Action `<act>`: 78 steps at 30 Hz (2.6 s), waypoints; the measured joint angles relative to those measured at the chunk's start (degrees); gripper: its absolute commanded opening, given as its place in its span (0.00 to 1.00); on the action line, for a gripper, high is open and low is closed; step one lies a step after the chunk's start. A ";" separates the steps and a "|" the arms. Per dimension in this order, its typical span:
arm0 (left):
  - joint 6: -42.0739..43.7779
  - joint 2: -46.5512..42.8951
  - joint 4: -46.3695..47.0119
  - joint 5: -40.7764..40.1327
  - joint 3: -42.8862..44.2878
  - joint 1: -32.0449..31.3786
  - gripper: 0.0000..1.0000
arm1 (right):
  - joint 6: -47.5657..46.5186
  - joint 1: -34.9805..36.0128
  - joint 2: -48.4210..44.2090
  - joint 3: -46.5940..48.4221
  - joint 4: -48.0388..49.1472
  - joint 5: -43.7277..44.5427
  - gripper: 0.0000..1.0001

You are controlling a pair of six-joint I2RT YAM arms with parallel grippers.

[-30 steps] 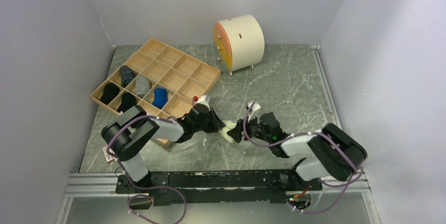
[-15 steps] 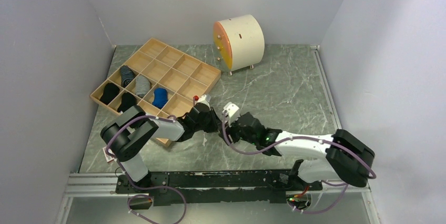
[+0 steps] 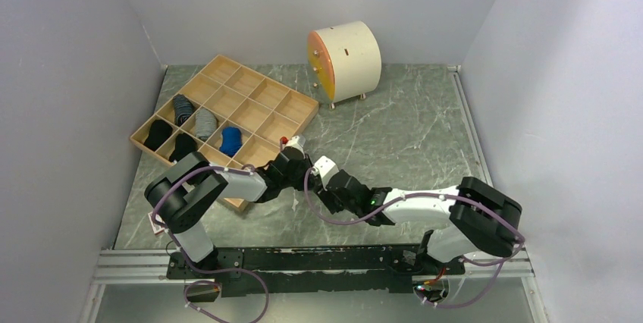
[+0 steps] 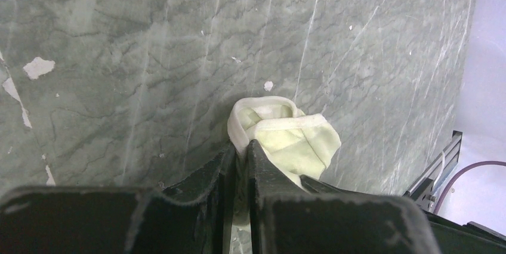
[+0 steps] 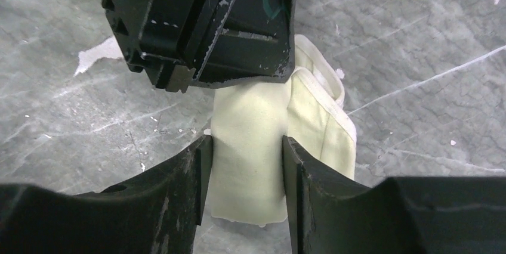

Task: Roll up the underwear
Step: Roll the underwear to the center of the board.

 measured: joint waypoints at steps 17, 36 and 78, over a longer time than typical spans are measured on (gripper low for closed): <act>-0.96 -4.83 -1.33 0.28 -2.19 0.68 0.70 | 8.37 -7.96 3.74 -4.63 14.05 -15.19 0.13; -4.04 -5.38 5.75 2.12 -7.39 0.76 0.39 | 25.14 -19.08 12.13 -14.49 42.88 -32.94 0.27; -1.55 -3.37 -1.77 2.40 -2.21 0.28 0.36 | 4.81 1.95 7.61 9.38 -9.16 5.29 0.42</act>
